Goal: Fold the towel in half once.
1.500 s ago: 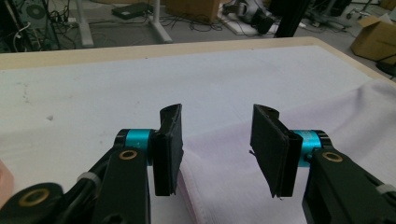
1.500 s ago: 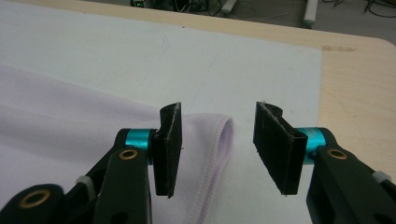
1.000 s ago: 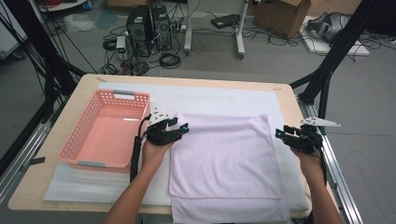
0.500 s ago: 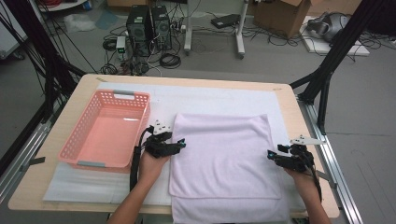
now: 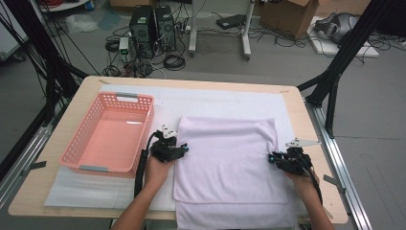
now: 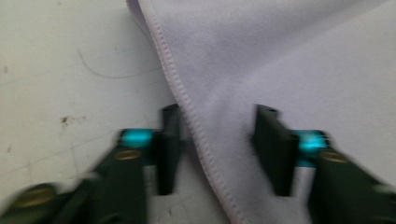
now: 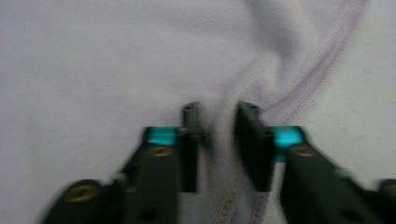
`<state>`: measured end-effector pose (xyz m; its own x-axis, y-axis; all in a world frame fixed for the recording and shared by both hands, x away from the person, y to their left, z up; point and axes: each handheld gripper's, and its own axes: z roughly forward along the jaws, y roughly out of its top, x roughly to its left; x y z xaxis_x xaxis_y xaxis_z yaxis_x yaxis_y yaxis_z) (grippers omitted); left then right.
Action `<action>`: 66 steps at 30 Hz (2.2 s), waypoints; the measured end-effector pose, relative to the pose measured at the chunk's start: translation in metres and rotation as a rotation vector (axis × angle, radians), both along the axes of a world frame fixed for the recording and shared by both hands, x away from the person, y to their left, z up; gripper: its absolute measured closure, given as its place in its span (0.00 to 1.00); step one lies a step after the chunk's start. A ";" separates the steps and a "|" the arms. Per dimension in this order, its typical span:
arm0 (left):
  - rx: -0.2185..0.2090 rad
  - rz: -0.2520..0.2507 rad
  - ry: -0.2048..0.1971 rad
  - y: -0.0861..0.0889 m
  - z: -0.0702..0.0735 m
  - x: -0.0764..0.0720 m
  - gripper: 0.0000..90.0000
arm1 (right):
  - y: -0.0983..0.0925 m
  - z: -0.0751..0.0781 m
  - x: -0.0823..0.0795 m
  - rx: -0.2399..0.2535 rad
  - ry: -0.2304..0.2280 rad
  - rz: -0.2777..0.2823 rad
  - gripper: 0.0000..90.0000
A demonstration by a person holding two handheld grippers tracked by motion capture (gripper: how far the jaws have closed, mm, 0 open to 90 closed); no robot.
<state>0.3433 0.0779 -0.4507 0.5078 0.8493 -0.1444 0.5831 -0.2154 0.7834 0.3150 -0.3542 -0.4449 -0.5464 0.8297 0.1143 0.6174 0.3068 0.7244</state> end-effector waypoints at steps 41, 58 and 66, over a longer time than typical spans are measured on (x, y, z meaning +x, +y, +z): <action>-0.157 -0.045 -0.033 0.019 -0.001 -0.070 0.48 | -0.038 0.015 -0.063 0.063 -0.137 -0.146 0.60; -0.075 -0.147 -0.017 -0.002 -0.006 -0.145 0.57 | -0.040 -0.002 -0.137 -0.027 -0.057 -0.202 0.62; 0.006 -0.093 -0.035 0.003 -0.002 -0.147 0.98 | -0.030 -0.001 -0.149 -0.039 -0.038 -0.142 0.96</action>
